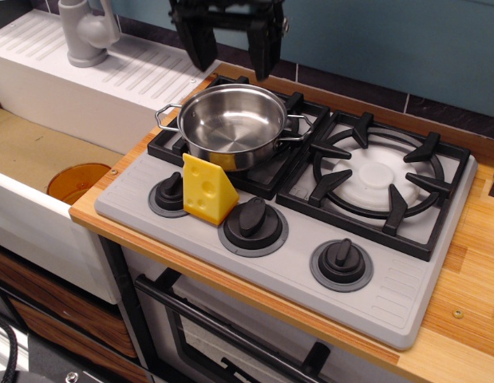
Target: Put pot or pan on stove and put cheese in pot or pan
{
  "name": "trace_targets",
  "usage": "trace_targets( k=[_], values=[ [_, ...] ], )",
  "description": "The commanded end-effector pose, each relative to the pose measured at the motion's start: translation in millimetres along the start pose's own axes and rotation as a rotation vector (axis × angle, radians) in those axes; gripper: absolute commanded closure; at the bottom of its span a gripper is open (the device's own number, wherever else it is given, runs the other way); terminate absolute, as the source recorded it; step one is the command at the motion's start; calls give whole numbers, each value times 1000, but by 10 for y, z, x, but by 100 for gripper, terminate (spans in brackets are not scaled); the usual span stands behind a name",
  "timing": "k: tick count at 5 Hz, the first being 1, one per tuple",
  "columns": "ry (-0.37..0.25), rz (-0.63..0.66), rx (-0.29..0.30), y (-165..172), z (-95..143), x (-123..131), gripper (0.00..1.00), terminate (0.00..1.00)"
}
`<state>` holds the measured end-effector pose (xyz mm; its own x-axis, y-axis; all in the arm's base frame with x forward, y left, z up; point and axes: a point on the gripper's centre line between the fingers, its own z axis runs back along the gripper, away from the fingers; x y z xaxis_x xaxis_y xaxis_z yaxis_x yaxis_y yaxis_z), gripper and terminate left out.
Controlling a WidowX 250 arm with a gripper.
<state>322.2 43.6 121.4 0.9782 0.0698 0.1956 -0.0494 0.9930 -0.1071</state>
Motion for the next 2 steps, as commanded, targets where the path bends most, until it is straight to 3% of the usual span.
trace_targets(
  k=[1,2],
  values=[
    [-107,-17,14,16,148,-57,0,0],
    [-123,-13,24,40,176,-142,0,0]
  ],
)
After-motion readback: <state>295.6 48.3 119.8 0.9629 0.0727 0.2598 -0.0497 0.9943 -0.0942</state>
